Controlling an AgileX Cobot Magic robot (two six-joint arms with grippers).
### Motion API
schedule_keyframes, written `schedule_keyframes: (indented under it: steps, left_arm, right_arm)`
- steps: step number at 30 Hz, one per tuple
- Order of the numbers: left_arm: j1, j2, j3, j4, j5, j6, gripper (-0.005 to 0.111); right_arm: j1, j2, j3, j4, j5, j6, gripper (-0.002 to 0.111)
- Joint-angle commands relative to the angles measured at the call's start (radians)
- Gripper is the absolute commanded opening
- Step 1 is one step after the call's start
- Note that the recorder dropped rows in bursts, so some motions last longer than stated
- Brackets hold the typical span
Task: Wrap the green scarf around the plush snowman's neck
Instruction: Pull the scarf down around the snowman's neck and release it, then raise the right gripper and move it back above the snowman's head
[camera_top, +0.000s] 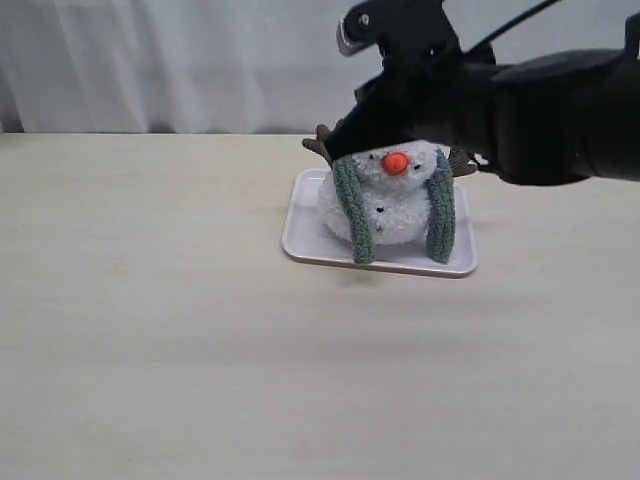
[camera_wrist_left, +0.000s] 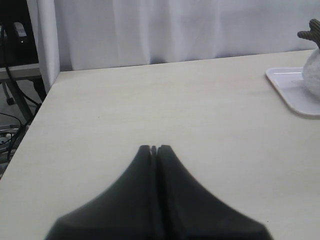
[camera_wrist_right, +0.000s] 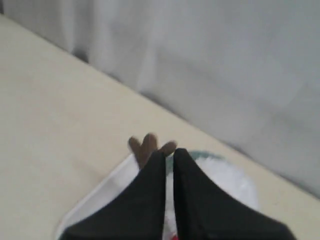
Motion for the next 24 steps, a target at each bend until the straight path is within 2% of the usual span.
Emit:
schedule_keyframes:
  steps: [1,3,5,8,11,13,19,22,23,24]
  left_arm:
    - [0.004,-0.002,0.002,-0.003,-0.011,-0.005,0.000]
    - [0.004,-0.002,0.002,-0.003,-0.011,-0.005,0.000]
    - [0.004,-0.002,0.002,-0.003,-0.011,-0.005,0.000]
    - [0.004,-0.002,0.002,-0.003,-0.009,-0.005,0.000]
    - [0.004,-0.002,0.002,-0.003,-0.011,-0.005,0.000]
    - [0.004,-0.002,0.002,-0.003,-0.011,-0.005,0.000]
    - [0.004,-0.002,0.002,-0.003,-0.011,-0.005,0.000]
    - [0.004,-0.002,0.002,-0.003,-0.011,-0.005,0.000]
    - [0.004,-0.002,0.002,-0.003,-0.011,-0.005,0.000]
    - [0.004,-0.002,0.002,-0.003,-0.011,-0.005,0.000]
  right_arm:
    - [0.065,0.027,-0.140,0.027,-0.385,-0.204,0.004]
    - [0.082,0.058,-0.211,0.102,-0.589,-0.348,0.004]
    - [0.070,0.094,-0.317,0.216,-0.739,-0.375,0.004]
    - [0.031,0.122,-0.401,0.216,-0.766,-0.375,0.004]
    - [0.021,0.133,-0.407,0.216,-0.672,-0.375,0.004]
    - [0.024,0.140,-0.399,0.216,-0.562,-0.375,0.004]
    - [0.008,0.140,-0.326,0.216,0.019,-0.267,0.004]
    - [-0.032,0.141,-0.308,0.216,0.390,-0.158,0.004]
    - [-0.049,0.141,-0.311,0.185,0.489,-0.060,0.004]
    - [-0.067,0.141,-0.319,0.067,0.590,0.039,0.004]
